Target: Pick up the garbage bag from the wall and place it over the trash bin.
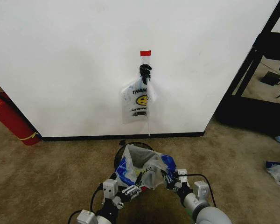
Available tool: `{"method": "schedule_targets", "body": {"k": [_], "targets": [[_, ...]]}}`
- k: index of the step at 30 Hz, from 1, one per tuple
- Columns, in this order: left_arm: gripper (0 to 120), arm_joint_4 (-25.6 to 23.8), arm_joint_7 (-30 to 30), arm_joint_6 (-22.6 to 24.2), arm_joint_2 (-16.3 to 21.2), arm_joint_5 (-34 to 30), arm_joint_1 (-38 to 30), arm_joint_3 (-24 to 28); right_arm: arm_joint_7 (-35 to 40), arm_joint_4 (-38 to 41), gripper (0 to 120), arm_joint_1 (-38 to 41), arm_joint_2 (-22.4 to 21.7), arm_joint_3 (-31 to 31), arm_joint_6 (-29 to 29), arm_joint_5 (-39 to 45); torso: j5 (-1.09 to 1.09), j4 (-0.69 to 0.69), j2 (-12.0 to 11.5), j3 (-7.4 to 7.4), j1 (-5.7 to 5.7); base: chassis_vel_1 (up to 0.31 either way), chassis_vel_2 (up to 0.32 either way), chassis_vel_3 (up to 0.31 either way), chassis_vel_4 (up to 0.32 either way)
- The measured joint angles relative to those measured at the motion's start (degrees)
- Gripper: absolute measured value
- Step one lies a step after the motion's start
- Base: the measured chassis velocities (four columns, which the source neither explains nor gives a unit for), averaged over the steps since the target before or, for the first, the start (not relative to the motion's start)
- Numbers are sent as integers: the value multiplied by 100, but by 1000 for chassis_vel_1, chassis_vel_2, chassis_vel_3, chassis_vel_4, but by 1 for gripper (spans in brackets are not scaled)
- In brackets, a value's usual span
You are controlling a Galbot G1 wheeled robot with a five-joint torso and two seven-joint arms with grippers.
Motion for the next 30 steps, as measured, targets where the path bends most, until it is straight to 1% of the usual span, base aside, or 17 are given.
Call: {"method": "schedule_targets", "body": {"k": [2,3,14,20,25,30], "targets": [[100,0,0,-5,-5,3,14,-8,29,-32,1,3,6,2,-7,-27,0,0,0,0,0,0,0,0,0],[100,0,0,-5,-8,5,18,-9,37,-46,0,6,10,2,-7,-38,0,0,0,0,0,0,0,0,0],[100,-159,-6,5,50,-26,81,-62,80,-212,0,69,72,2,48,-146,0,0,0,0,-1,0,0,0,0],[100,-293,-33,129,139,-211,83,-94,108,-348,0,146,113,-7,91,-231,0,0,0,0,-1,0,0,0,0],[100,-290,-41,140,227,-173,115,-115,120,-336,0,171,144,-39,100,-227,0,0,0,0,-1,0,0,0,0],[100,-213,-96,81,237,-151,59,-261,169,-346,0,257,194,-58,166,-130,-1,0,0,0,0,0,0,0,0]]}}
